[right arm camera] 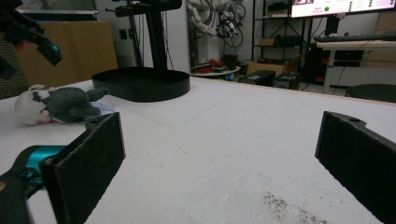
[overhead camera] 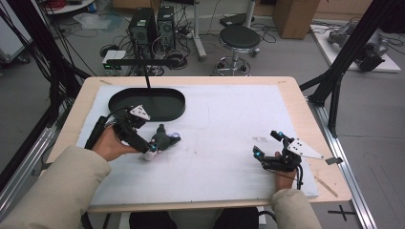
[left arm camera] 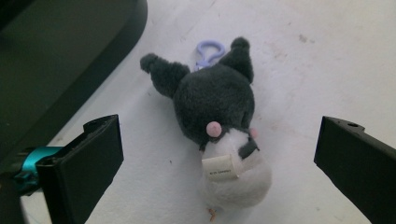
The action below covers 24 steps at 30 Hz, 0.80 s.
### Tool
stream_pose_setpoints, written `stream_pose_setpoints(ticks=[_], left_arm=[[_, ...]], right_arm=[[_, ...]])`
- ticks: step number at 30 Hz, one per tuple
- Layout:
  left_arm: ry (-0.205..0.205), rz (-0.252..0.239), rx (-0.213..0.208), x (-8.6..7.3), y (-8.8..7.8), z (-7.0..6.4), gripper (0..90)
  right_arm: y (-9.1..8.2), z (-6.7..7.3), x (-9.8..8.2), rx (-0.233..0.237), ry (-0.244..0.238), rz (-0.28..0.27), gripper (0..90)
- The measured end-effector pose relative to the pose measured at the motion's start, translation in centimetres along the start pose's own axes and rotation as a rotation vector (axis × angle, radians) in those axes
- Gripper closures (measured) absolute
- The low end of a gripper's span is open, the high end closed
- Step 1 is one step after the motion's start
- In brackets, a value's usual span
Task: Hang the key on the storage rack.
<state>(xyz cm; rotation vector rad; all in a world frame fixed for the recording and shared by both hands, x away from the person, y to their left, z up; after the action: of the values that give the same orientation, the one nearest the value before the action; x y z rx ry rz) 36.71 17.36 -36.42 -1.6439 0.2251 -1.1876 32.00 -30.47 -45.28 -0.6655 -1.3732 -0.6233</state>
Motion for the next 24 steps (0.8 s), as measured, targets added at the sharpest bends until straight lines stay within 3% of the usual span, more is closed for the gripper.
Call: stream_pose_setpoints(ticks=[6, 7, 10, 18, 24], left_arm=[[-0.011, 0.050, -0.011, -0.3, 1.5, -0.2, 1.7], [-0.007, 0.081, -0.008, -0.4, 1.9, -0.2, 1.7], [0.003, 0.116, -0.018, -0.4, 2.6, -0.3, 1.7], [-0.031, 0.167, -0.033, -1.0, 4.2, -0.2, 1.7], [-0.025, 0.211, -0.034, -1.3, 4.8, -0.1, 2.2]], right_arm=[[0.0, 0.0, 0.0, 0.001, 0.000, 0.000, 0.6], [0.0, 0.0, 0.0, 0.001, 0.000, 0.000, 0.6], [0.0, 0.0, 0.0, 0.000, -0.003, -0.001, 0.6], [0.0, 0.0, 0.0, 0.001, 0.001, 0.000, 0.6], [0.0, 0.0, 0.0, 0.001, 0.008, 0.004, 0.6]])
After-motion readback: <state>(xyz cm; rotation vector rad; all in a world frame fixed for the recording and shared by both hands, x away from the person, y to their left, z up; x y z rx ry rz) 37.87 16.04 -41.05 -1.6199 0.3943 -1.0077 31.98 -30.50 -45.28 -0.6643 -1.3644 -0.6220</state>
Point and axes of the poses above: each handheld gripper's, and its own axes: y roughly forward along the jaws, x roughly out of its top, z roughly to its left, the point moved 1 cm from there along y, roughly forward along the jaws, and after that the axes turned 1 degree about x, right-handed, at the moved point
